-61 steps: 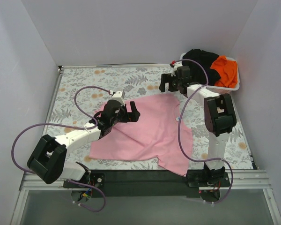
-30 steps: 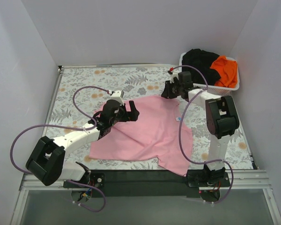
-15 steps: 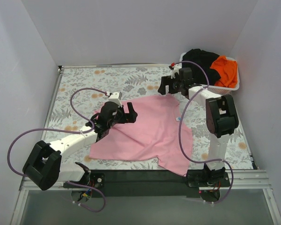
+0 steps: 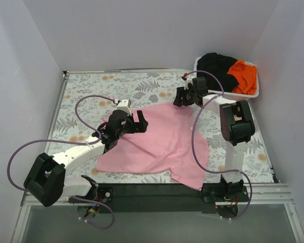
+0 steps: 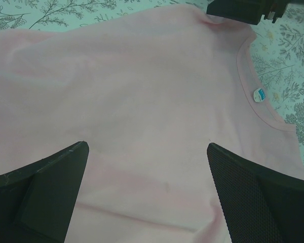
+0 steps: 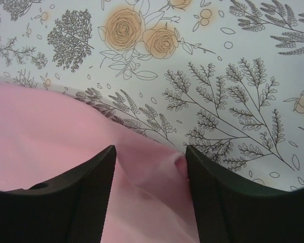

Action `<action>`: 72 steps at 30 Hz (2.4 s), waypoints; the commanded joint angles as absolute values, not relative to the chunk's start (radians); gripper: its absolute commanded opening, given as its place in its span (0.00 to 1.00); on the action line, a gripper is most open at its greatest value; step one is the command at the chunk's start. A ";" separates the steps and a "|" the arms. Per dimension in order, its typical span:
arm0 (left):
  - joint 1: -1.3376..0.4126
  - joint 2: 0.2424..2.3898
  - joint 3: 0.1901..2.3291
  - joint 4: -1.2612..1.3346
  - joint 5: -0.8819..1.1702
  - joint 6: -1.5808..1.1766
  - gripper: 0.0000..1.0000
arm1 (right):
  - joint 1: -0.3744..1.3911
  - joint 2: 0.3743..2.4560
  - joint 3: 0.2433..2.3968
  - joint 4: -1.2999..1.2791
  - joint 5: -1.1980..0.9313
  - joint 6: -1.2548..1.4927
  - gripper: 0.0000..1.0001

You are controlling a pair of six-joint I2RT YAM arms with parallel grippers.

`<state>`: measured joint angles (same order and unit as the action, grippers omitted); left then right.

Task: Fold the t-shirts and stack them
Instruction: Flatten the tshirt out

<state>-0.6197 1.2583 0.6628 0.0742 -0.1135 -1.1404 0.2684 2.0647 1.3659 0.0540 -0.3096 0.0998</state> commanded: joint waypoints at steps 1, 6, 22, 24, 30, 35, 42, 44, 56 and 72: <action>-0.624 1.235 0.661 0.072 -0.133 -1.124 0.98 | 0.264 2.063 1.358 0.069 -0.386 0.089 0.48; -0.624 1.232 0.660 0.071 -0.135 -1.120 0.98 | 0.265 2.051 1.327 0.071 -0.459 0.083 0.14; -0.624 1.209 0.641 0.071 -0.152 -1.121 0.98 | 0.265 1.774 1.062 0.179 -0.405 0.094 0.01; -0.624 1.206 0.641 0.075 -0.153 -1.124 0.98 | 0.267 1.738 1.023 0.189 -0.402 0.097 0.01; -0.624 1.210 0.641 0.086 -0.149 -1.131 0.98 | 0.285 1.628 0.930 0.216 -0.414 0.107 0.01; -0.624 1.227 0.634 0.098 -0.143 -1.137 0.98 | 0.301 1.585 0.836 0.241 -0.419 0.127 0.01; -0.624 1.236 0.629 0.117 -0.166 -1.138 0.98 | 0.440 1.456 0.680 0.250 -0.344 0.152 0.01; -0.624 1.252 0.634 0.121 -0.167 -1.143 0.98 | 0.465 1.411 0.640 0.253 -0.313 0.178 0.01; -0.624 1.446 0.686 0.218 -0.153 -1.154 0.98 | 0.549 1.241 0.528 0.161 -0.264 0.212 0.40; -0.624 1.626 0.752 0.239 -0.198 -1.144 0.98 | 0.537 1.432 0.862 0.178 -0.213 0.091 0.86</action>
<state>-0.6197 1.6333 0.7303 0.2214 -0.1753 -1.1454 0.5388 1.3617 0.8276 0.1532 -0.1905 0.1513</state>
